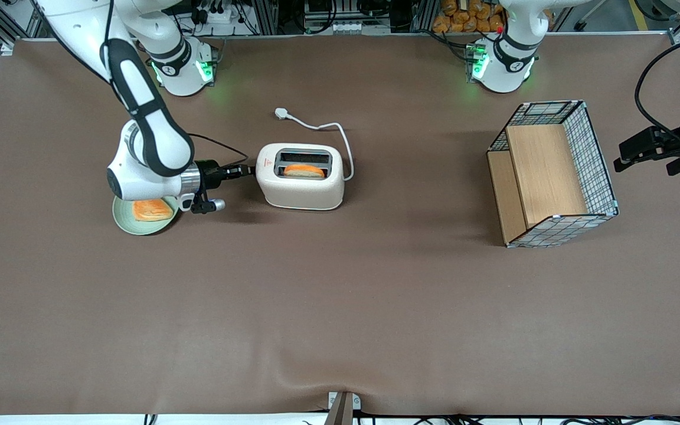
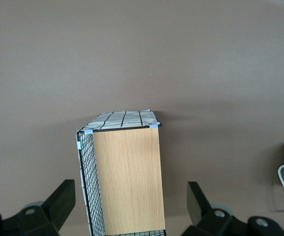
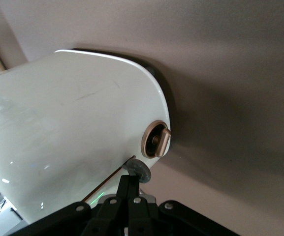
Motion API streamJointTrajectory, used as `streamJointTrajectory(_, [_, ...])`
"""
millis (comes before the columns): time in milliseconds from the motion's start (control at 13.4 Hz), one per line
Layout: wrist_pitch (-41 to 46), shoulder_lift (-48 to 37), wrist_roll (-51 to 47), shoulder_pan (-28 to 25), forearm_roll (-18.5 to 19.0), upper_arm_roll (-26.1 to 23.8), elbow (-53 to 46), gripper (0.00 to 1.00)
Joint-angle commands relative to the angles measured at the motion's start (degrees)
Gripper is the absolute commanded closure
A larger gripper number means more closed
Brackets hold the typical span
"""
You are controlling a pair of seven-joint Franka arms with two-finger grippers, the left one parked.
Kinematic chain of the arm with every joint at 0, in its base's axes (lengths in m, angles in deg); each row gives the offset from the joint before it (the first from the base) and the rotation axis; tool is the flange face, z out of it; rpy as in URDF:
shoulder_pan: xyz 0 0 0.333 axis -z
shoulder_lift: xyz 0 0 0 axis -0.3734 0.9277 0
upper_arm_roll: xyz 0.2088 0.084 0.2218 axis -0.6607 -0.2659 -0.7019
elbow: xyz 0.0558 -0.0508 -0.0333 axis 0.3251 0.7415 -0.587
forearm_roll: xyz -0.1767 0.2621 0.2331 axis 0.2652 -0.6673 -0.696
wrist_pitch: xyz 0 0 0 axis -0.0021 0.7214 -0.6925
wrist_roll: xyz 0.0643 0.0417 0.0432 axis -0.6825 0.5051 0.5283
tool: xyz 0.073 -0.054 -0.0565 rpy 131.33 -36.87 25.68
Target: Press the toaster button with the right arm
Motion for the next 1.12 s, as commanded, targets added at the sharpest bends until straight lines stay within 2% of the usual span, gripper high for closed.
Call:
streamJointTrajectory(0, [-2.8, 4.6, 5.5, 0.1, -3.5, -1.0, 0.5, 1.0])
streamJointTrajectory(374, [0.9, 3.1, 2.9, 1.2, -3.1, -0.5, -0.7, 1.0])
streamJointTrajectory(523, [3.3, 1.3, 0.2, 2.8, -1.5, -0.3, -2.0, 1.0])
streamJointTrajectory(897, [18.9, -0.3, -14.0, 8.4, 11.0, 0.1, -15.6, 1.0])
streamJointTrajectory(971, [21.5, -0.3, -16.9, 9.5, 12.9, 0.1, -19.4, 0.76])
streamJointTrajectory(1046, [22.9, -0.2, -20.5, 10.3, 15.0, 0.0, -22.8, 0.1])
